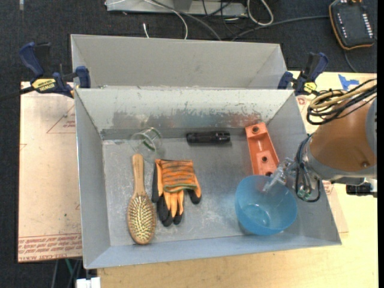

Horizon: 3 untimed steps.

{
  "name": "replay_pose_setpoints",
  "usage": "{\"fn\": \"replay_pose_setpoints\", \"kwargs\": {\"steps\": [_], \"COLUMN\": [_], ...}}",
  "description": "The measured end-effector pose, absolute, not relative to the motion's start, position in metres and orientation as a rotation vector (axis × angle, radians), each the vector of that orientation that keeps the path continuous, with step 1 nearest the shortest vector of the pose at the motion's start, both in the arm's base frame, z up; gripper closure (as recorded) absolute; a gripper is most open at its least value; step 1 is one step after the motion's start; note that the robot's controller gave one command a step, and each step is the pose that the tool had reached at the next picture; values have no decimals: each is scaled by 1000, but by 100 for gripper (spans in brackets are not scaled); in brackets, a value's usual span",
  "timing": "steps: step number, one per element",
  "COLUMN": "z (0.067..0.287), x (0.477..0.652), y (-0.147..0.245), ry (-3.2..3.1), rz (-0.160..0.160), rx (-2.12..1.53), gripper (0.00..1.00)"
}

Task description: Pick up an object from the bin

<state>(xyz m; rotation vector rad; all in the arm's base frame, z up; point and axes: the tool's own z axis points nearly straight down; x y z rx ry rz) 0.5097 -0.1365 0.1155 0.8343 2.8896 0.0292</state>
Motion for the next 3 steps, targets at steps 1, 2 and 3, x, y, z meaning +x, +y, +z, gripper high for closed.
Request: {"fn": "replay_pose_setpoints", "kwargs": {"steps": [1, 2, 3], "z": [107, 108, 108], "x": [501, 512, 516], "y": [-132, -130, -129], "ry": [2974, 2910, 2826], "rz": [-2, 24, 44], "rx": [396, 738, 1020], "gripper": [100, 0, 0]}}
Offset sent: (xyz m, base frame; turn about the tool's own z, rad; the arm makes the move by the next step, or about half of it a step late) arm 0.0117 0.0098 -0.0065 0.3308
